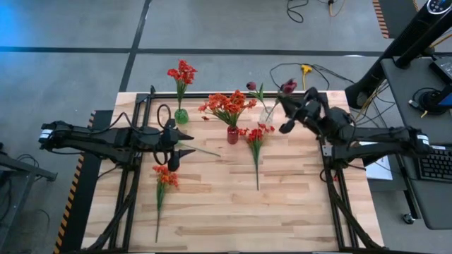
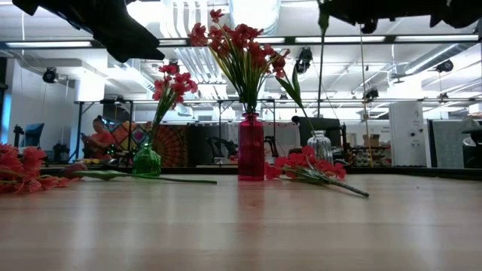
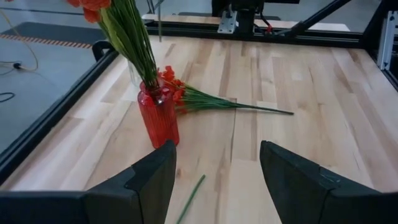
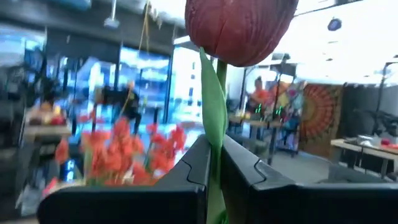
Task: Sort flowers into vase by color
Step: Put the bottom red flower into the transparent vase
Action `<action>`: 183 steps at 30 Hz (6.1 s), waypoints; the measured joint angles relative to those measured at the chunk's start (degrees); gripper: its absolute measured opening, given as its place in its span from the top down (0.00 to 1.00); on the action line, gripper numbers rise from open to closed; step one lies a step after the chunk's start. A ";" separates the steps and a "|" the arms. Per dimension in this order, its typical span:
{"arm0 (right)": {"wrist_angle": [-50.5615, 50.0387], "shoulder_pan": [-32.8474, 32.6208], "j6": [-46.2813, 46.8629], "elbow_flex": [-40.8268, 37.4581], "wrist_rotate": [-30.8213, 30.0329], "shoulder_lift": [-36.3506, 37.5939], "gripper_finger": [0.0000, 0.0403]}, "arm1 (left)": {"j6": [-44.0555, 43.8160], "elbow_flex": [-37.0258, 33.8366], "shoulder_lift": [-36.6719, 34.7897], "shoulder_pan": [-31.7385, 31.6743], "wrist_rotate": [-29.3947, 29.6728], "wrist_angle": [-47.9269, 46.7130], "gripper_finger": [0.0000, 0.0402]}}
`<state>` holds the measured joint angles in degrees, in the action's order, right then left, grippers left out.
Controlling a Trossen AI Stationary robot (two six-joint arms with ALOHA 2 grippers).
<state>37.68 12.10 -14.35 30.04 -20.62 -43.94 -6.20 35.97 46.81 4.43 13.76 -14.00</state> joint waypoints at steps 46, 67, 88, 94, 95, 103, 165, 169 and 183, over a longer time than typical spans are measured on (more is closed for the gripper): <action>9.31 9.05 -1.96 0.33 -4.87 -8.68 0.96 | 6.43 -0.04 -0.25 0.11 -9.01 5.03 0.46; 9.34 9.07 0.19 0.29 -4.46 -9.87 0.96 | 7.72 -0.04 -4.81 0.02 -0.91 -4.83 0.46; 8.82 9.33 -1.10 1.47 -5.67 -12.93 0.96 | 5.56 -0.04 -4.74 0.02 0.70 -6.28 0.46; 8.85 9.33 -1.23 1.47 -6.56 -13.18 0.96 | 5.44 -0.04 -4.72 0.02 0.70 -6.28 0.46; 8.86 9.33 -1.23 1.47 -6.56 -13.18 0.96 | 5.44 -0.04 -4.72 0.02 0.70 -6.28 0.46; 8.80 9.33 -0.94 1.47 -6.53 -13.18 0.90 | 5.44 -0.04 -4.72 0.02 0.70 -6.28 0.46; -29.31 9.15 10.25 8.91 -8.98 -8.91 0.25 | 8.18 -0.37 -4.53 0.03 -15.67 4.45 0.46; -36.49 9.15 12.47 11.29 -8.98 -9.14 0.23 | 8.03 -0.39 -3.89 0.02 -14.22 3.69 0.46; -52.44 9.15 17.55 17.79 -9.31 -8.99 0.21 | 3.29 -0.39 -1.70 0.02 -14.13 -5.01 0.46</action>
<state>-14.76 21.26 3.21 47.83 -29.93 -52.93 -2.90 35.57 45.10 4.45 -0.37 -19.01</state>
